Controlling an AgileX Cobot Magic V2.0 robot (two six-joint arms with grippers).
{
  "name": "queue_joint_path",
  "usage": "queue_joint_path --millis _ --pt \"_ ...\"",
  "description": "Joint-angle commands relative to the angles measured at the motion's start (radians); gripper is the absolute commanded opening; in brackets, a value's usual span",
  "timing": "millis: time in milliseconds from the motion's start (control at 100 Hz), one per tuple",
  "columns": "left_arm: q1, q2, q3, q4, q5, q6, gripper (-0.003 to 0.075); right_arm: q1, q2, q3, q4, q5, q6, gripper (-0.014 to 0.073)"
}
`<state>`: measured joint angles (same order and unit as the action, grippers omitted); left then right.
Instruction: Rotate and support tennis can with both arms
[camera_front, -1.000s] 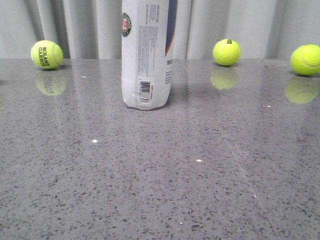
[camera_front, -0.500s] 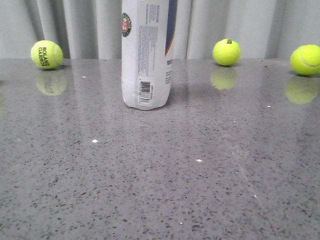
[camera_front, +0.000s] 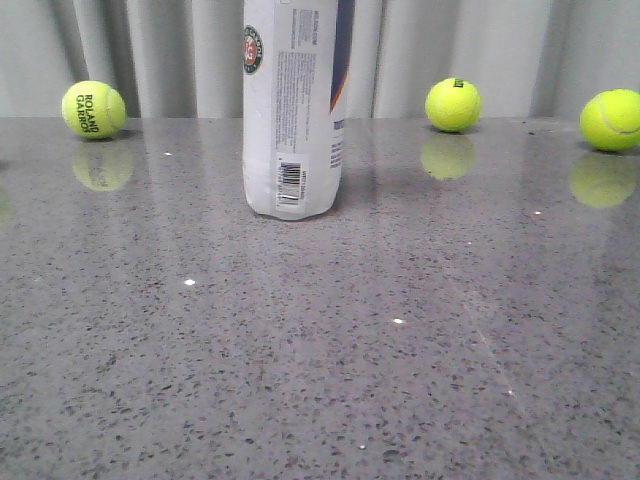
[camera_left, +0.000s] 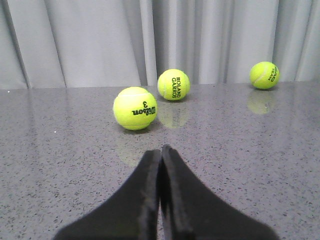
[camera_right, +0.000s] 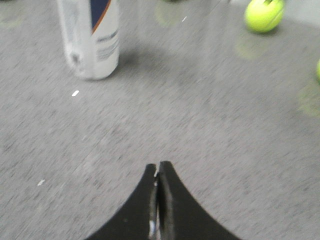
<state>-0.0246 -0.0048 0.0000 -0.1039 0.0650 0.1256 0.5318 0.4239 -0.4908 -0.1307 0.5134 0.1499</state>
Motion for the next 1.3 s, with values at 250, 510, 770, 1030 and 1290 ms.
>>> queue_joint_path --millis 250,510,770,1030,1290 --pt "0.000 -0.034 0.045 -0.003 -0.075 -0.013 -0.0020 -0.293 -0.079 0.190 -0.026 -0.544 -0.004 -0.0069" --pt "0.000 -0.034 0.045 -0.003 -0.075 -0.013 -0.0020 -0.476 -0.224 0.425 0.040 -0.730 -0.004 -0.0069" --pt "0.000 -0.034 0.045 -0.003 -0.075 -0.013 -0.0020 -0.498 -0.391 0.500 0.038 -0.575 -0.007 -0.0069" --pt "0.000 -0.032 0.045 -0.003 -0.075 -0.013 -0.0020 -0.497 -0.464 0.500 0.050 -0.489 -0.007 -0.0069" --pt "0.000 -0.032 0.045 -0.003 -0.075 -0.013 -0.0020 -0.497 -0.464 0.500 0.050 -0.507 -0.007 -0.0069"
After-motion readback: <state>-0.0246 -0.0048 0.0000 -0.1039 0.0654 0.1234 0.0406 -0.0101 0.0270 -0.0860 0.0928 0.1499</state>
